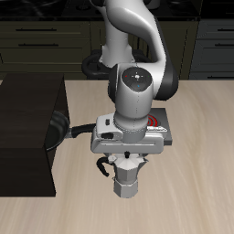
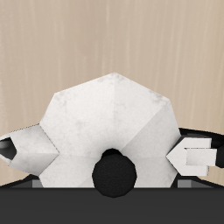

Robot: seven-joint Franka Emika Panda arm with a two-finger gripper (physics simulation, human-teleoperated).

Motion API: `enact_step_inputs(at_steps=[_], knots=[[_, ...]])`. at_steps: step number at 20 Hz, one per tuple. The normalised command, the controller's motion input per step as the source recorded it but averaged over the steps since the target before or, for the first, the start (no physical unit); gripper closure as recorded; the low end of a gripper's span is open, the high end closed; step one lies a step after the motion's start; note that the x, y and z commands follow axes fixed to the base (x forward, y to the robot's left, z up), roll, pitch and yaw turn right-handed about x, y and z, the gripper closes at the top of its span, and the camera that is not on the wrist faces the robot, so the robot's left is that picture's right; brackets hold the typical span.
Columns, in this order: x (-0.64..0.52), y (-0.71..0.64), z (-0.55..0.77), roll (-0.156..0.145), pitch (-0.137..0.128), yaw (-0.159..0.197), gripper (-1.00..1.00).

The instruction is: Place the moka pot on the stove

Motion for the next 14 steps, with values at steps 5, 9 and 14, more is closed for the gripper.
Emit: enact_step_inputs(at_steps=[5, 9, 14], knots=[[0.01, -0.13, -0.19, -0.006, 0.021, 0.004, -1.0], [-0.06, -0.16, -0.05, 0.006, -0.019, -0.009, 1.0], [0.01, -0.1, 0.06, -0.004, -0.01, 0.014, 1.0]])
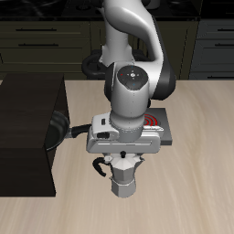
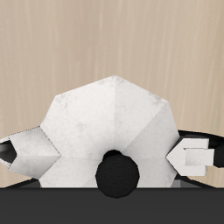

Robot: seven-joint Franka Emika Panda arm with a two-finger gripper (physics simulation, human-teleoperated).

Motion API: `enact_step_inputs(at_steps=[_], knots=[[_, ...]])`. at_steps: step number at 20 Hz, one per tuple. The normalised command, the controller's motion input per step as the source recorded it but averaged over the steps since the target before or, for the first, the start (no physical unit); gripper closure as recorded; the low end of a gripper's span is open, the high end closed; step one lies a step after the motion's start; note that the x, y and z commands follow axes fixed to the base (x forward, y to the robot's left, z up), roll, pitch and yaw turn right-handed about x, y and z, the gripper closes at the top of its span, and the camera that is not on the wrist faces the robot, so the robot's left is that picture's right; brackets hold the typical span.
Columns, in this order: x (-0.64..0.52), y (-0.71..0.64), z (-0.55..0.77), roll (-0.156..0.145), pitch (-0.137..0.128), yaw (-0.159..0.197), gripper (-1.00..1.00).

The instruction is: Place the moka pot on the stove

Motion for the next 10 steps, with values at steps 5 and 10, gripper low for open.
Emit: enact_step_inputs(at_steps=[5, 10], knots=[[0.06, -0.12, 0.13, -0.014, -0.019, 0.004, 1.0], [-0.04, 0.01, 0.22, -0.006, -0.033, 0.011, 1.0]])
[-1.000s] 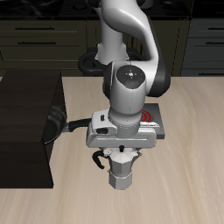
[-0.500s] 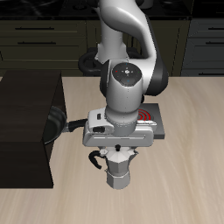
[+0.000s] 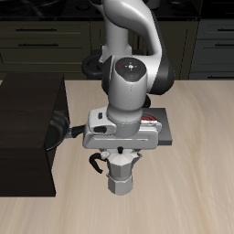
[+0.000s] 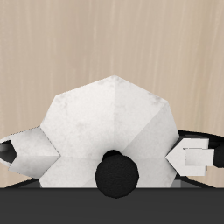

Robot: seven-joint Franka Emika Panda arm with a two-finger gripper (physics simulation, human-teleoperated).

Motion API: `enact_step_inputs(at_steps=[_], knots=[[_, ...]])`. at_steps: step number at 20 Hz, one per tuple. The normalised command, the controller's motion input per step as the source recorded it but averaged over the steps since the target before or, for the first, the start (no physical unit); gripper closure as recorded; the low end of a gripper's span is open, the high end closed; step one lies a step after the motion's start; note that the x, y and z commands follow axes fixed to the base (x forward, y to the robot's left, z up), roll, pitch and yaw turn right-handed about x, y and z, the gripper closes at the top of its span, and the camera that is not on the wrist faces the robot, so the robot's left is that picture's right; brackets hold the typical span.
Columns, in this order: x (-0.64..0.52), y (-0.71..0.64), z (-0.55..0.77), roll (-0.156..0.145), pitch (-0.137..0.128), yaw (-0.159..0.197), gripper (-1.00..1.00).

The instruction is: Place the moka pot on the stove

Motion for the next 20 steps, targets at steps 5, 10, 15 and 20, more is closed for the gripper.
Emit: enact_step_inputs(at_steps=[5, 10, 15, 20], knots=[[-0.14, 0.1, 0.33, 0.008, -0.046, 0.01, 1.0], [-0.16, 0.09, 0.2, 0.008, -0.022, -0.018, 1.0], [-0.21, 0.1, 0.19, 0.011, -0.023, -0.014, 1.0], [-0.32, 0.2, 0.28, 0.048, -0.046, 0.026, 1.0]])
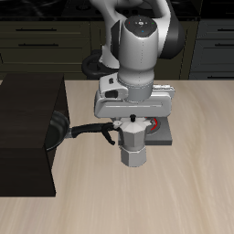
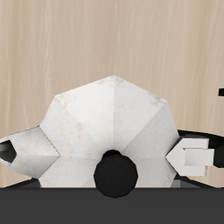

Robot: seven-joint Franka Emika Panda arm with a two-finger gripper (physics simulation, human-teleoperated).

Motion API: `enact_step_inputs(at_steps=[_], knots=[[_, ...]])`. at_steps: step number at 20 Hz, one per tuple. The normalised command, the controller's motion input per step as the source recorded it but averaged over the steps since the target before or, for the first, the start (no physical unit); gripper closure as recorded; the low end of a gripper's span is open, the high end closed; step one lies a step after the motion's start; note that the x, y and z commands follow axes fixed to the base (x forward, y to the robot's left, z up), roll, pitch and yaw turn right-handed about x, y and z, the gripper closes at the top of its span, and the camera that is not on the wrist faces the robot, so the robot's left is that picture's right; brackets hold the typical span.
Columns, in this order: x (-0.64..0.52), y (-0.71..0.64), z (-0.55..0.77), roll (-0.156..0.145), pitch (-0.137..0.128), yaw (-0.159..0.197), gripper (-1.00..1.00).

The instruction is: Place the moka pot on the stove

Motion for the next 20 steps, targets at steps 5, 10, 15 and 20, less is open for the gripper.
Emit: enact_step_inputs(at_steps=[5, 10, 15, 20], knots=[[-0.24, 0.11, 0.15, 0.017, -0.01, 0.0, 1.0], [-0.37, 0.13, 0.16, 0.024, -0.025, 0.011, 1.0], [-0.33, 0.1, 0.03, 0.002, 0.008, -0.019, 1.0], [-0.29, 0.04, 0.02, -0.005, 0.012, 0.01, 1.0]])
